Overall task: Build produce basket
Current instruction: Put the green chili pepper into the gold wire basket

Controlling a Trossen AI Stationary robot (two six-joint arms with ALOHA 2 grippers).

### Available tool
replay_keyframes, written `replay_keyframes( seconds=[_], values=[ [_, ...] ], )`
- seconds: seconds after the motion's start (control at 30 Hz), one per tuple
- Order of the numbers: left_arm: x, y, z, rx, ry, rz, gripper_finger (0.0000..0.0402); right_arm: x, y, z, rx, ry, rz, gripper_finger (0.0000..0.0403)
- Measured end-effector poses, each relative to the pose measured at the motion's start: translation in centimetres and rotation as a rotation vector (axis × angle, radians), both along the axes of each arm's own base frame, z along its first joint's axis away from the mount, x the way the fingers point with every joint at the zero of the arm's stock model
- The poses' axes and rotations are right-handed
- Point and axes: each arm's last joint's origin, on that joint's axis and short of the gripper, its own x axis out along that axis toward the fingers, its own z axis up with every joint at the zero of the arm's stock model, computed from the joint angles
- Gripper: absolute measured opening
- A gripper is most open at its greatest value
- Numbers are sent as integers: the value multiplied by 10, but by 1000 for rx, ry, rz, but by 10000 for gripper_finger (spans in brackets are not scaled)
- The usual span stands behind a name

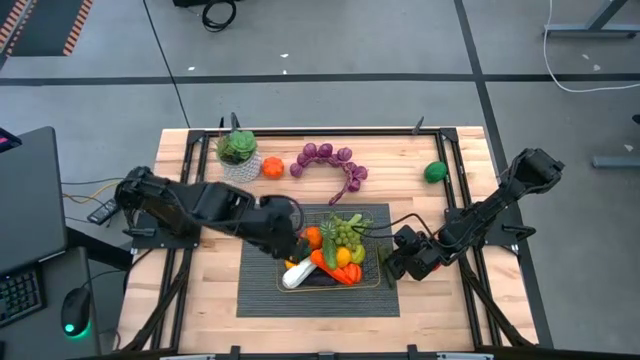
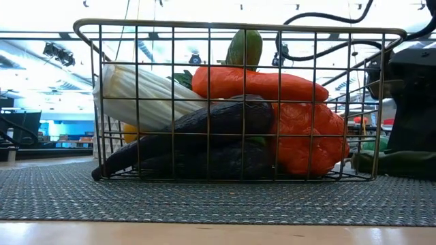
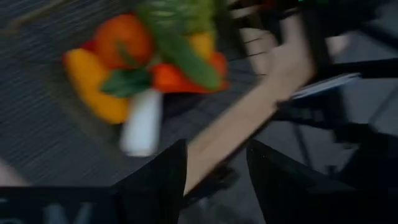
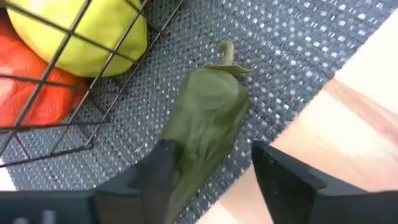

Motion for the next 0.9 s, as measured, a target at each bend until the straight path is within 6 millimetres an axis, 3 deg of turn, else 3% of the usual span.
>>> replay_keyframes(
  seconds=[0.17, 0.43, 0.7, 0.9],
  values=[
    [9, -8, 9, -27, -149, 27, 172, 3, 1, 1, -9, -43, -4, 156],
    [23, 21, 14, 17, -220, -37, 172, 5, 3, 3, 33, -90, -38, 84],
    [30, 47, 16, 17, -243, -8, 172, 0, 6, 19, 151, -72, 106, 50],
    [33, 41, 20, -17, -301, -19, 172, -8, 3, 42, 220, -126, 195, 31]
  ],
)
